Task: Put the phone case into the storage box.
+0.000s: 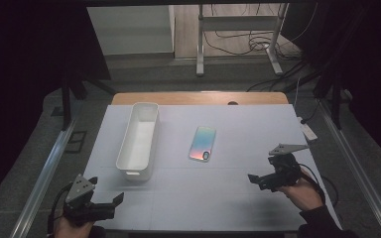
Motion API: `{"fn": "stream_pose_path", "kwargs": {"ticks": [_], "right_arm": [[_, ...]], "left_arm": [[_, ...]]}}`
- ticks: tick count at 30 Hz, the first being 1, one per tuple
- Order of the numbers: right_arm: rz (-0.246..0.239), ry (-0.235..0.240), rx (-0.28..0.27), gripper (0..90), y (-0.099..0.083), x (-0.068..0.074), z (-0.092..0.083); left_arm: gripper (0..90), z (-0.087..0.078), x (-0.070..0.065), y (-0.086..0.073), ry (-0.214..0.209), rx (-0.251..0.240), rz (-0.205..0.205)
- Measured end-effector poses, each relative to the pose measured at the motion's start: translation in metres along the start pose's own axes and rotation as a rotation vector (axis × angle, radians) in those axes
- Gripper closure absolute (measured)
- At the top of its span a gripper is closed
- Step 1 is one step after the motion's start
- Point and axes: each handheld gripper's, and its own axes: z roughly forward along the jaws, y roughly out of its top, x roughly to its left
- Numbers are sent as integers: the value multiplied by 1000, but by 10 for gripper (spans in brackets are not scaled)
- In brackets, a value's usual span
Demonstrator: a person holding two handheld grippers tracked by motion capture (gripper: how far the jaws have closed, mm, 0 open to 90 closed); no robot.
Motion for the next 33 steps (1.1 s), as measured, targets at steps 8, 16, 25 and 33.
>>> {"fn": "stream_pose_path", "kwargs": {"ticks": [8,16,25,33], "right_arm": [[-27,7,17,0,13,2,14],[-52,26,36,0,23,5,26],[-62,43,43,0,31,5,35],[-68,89,43,0,40,5,48]], "left_arm": [[1,0,0,0,-1,-1,-2],[1,0,0,0,-2,-2,-2],[2,0,0,0,-2,-1,-1],[2,0,0,0,-2,-2,0]]}}
